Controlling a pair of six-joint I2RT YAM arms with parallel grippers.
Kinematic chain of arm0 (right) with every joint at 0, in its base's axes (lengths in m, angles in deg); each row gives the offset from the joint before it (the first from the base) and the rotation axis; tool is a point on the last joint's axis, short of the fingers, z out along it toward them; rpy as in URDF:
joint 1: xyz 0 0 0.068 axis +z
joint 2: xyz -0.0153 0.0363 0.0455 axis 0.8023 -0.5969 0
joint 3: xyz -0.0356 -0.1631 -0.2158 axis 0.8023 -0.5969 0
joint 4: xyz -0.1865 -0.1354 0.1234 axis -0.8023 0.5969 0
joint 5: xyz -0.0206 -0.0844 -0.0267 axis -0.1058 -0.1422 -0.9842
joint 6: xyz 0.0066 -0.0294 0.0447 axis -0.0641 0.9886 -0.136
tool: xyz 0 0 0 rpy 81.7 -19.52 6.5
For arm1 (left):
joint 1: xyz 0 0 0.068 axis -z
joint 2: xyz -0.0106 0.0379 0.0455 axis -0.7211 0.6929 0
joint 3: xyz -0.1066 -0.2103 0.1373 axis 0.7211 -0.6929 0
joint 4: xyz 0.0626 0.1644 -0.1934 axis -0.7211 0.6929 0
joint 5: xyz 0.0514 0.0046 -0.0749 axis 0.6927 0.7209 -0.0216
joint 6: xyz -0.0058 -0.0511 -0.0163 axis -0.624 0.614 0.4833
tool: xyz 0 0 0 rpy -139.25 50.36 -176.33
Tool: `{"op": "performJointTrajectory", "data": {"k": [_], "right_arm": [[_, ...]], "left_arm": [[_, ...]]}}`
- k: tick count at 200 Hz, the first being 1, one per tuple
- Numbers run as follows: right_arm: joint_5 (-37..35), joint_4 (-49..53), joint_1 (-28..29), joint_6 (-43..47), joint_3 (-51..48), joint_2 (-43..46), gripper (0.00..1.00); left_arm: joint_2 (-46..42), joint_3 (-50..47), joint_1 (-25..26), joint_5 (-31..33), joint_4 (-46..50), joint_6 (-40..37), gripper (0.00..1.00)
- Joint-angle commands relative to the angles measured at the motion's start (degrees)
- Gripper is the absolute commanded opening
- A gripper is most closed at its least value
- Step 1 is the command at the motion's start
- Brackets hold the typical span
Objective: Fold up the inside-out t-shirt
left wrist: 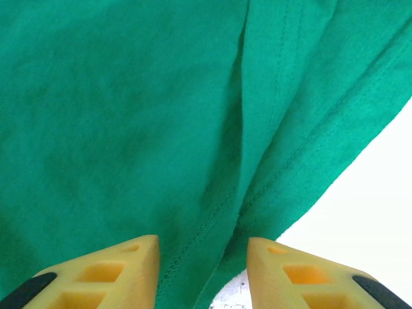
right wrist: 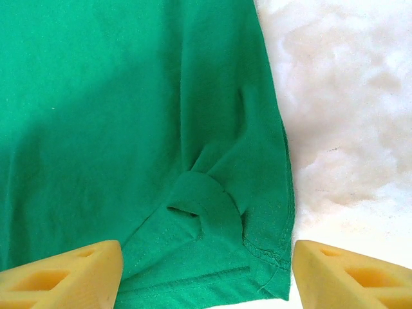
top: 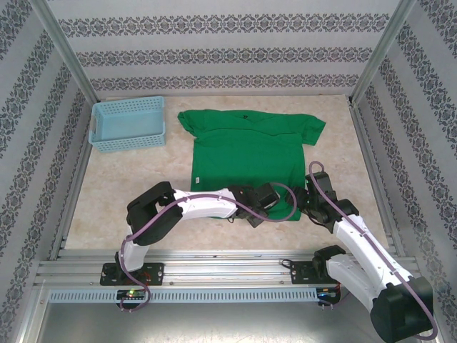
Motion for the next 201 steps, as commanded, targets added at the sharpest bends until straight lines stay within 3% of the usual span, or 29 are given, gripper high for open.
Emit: {"op": "performJointTrajectory", "data": {"k": [1,79,165,201], "right_arm": [[-1.2,0.9,0.5,-0.8,-0.6,0.3,0.71],[-1.3,1.4,0.6,-0.7,-0.5,0.6,0.71],[-1.6,2.4,0.5,-0.6,0.0,1.8,0.71],[-1.6,3.2,0.6,-0.8,0.1,2.9,0.71]], "left_arm": [[1.0,1.1,-0.5,0.0,0.6,0.2,0.41],[1.9,1.7,-0.7,3.3,0.9,-0.2,0.24],[2.2,1.2,-0.9,2.4,0.8,-0.6,0.26],[1.4,1.3,-1.4,3.0,0.6,-0.3,0.13]]}}
